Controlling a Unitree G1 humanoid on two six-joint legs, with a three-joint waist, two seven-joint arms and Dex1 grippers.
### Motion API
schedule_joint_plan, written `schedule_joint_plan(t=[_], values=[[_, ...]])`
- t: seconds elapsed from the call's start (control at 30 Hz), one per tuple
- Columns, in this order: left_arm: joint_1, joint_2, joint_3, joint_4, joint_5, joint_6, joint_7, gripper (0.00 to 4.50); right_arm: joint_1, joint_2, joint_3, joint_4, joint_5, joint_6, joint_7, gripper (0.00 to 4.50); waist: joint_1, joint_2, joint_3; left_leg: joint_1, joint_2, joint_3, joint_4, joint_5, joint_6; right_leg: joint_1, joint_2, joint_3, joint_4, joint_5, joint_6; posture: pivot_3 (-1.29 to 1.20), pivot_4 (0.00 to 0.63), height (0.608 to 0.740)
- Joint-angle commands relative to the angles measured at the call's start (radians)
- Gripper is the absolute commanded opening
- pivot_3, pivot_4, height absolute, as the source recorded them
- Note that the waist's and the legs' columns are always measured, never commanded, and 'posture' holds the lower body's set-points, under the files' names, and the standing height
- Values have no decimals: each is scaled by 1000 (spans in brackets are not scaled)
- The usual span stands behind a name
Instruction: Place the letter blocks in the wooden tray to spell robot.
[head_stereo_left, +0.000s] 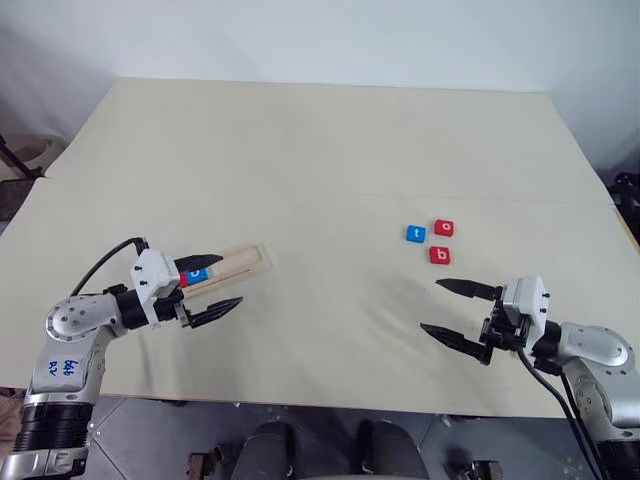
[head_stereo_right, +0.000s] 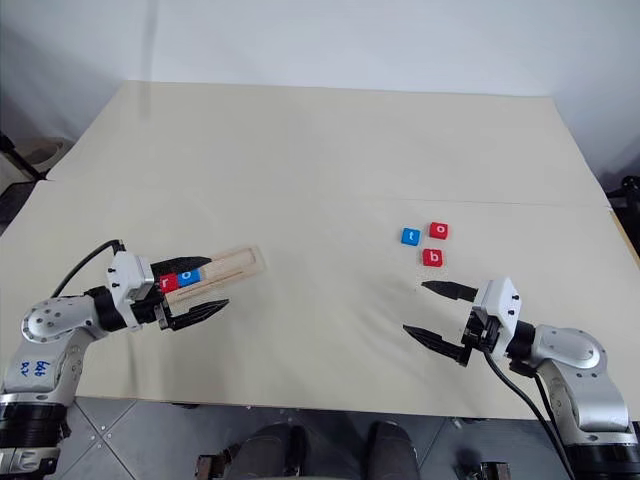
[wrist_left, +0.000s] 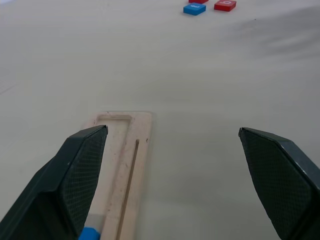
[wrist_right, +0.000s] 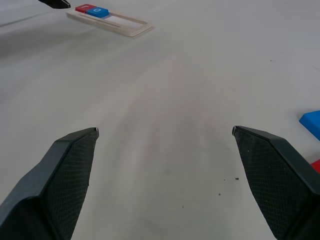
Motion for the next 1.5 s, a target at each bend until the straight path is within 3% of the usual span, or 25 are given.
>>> schedule_joint_plan(t=[0.03,0.57,0.87,1.1,1.3,1.5], values=[[23,9,46,-30,-13,7,25,4456,-5,10,-9,-5,4,-24,12,4500,-2,0,0,0,0,0,0,0,0,0,0,0,0,0,0,0,150,740],[459,-68,446,28,-110,-26,133,4456,-169,144,161,-152,42,37,5,4500,0,0,0,0,5,-1,0,0,0,0,0,0,0,0,0,0,150,740],[476,-66,464,89,-126,-53,88,4456,-170,119,147,-212,63,96,-3,4500,0,-1,0,0,5,0,0,-1,1,-1,0,0,0,0,0,0,150,740],[319,31,400,142,-114,-31,4,4456,-154,93,120,-194,55,98,-18,4500,-1,-1,-1,0,3,0,0,-1,1,-1,0,0,1,0,0,0,150,740],[44,169,194,420,33,-98,-148,4456,-163,78,106,-183,48,96,-24,4500,-3,-1,-1,0,0,1,0,-1,1,-2,0,0,2,0,0,0,150,740],[-204,167,49,708,142,-210,-221,4456,-144,69,89,-218,50,110,-47,4500,-5,-2,0,-1,0,5,0,-1,1,-6,0,0,3,0,0,0,150,740]])
